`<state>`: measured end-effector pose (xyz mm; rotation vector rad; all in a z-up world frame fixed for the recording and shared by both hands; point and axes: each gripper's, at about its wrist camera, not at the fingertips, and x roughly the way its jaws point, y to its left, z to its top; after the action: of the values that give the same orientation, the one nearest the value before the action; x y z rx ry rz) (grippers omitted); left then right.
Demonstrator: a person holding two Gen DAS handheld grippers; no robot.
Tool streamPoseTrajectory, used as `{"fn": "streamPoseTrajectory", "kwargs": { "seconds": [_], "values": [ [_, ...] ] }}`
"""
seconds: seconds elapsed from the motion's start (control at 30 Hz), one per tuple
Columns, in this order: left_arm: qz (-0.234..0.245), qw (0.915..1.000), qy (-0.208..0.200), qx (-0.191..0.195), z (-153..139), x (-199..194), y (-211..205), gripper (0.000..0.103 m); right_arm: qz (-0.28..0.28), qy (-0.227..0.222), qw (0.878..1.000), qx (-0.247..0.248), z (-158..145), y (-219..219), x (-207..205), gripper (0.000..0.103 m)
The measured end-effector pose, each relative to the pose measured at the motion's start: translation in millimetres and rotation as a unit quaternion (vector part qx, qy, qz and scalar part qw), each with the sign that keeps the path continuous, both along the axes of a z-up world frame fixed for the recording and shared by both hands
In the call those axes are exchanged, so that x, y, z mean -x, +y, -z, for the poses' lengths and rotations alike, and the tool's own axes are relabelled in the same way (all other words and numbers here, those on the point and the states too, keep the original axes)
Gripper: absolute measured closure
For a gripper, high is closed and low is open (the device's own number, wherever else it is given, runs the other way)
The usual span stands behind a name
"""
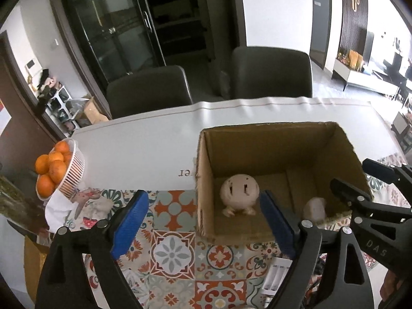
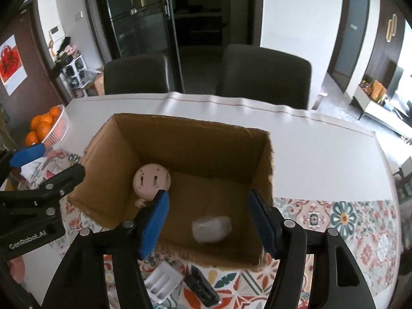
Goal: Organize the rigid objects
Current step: 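Open both grippers to drop the figurine and charger into the box, then move the left tool to the grey case while the right tool approaches the black adapter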
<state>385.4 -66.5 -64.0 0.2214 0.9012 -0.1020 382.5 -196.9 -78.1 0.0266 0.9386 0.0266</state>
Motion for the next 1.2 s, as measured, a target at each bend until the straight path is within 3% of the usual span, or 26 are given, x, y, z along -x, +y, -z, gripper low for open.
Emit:
{"fn": "streamPoseTrajectory", "kwargs": {
  "seconds": [0.23,0.63,0.93,1.2],
  "values": [
    [-0.003,0.9994,-0.035,0.000,-16,32,13,0.007,0.025,-0.032,0.999,0.030,-26,6,30,0.027],
    [-0.003,0.9970,-0.077,0.002,-33,96,26,0.001,0.047,-0.075,0.995,0.037,-50,17,96,0.020],
    [0.006,0.9967,-0.081,0.008,-28,134,28,0.001,0.051,-0.090,0.994,0.029,-48,18,137,0.019],
    [0.007,0.9971,-0.075,0.008,-5,170,24,0.001,0.045,-0.084,0.995,0.019,-26,15,172,0.019]
  ]
}}
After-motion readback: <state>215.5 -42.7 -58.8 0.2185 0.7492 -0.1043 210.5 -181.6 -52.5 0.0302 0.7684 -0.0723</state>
